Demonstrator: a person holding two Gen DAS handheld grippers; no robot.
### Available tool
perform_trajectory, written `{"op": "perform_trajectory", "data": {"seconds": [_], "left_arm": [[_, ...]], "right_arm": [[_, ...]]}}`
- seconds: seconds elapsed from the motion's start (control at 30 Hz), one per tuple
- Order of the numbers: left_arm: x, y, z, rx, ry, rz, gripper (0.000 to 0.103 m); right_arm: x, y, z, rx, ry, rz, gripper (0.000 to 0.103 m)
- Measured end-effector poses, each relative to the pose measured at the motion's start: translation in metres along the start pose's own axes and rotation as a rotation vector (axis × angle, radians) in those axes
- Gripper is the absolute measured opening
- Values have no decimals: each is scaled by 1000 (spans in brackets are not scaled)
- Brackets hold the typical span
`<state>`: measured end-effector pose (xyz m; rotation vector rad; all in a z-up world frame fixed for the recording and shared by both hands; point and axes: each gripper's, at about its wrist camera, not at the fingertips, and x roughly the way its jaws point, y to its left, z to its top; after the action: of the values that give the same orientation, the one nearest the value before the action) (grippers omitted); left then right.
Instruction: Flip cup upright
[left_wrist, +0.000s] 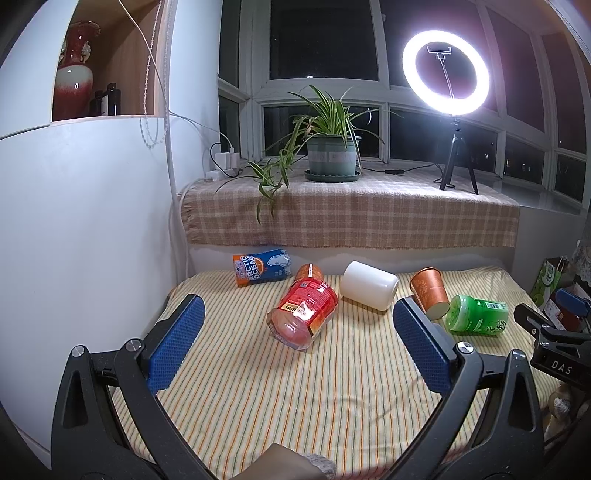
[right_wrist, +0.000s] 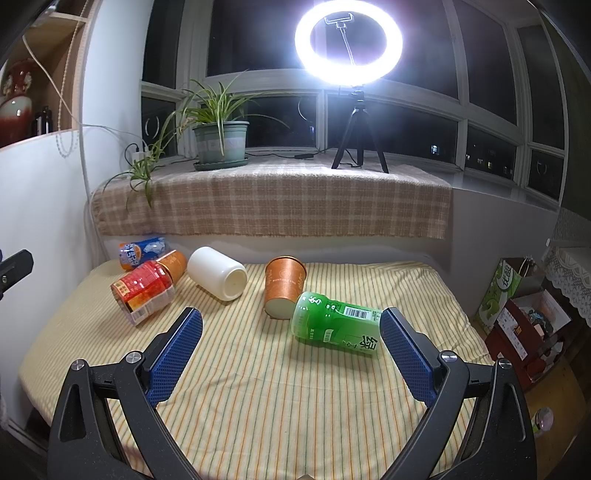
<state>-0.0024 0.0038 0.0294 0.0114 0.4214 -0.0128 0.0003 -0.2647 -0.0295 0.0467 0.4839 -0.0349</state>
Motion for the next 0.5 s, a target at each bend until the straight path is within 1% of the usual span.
{"op": "perform_trajectory", "data": {"seconds": [0.5], "left_arm": [[2, -4, 0, 6, -5, 0, 103]], "right_arm": [[2, -1, -1, 1, -2, -6, 97]]}}
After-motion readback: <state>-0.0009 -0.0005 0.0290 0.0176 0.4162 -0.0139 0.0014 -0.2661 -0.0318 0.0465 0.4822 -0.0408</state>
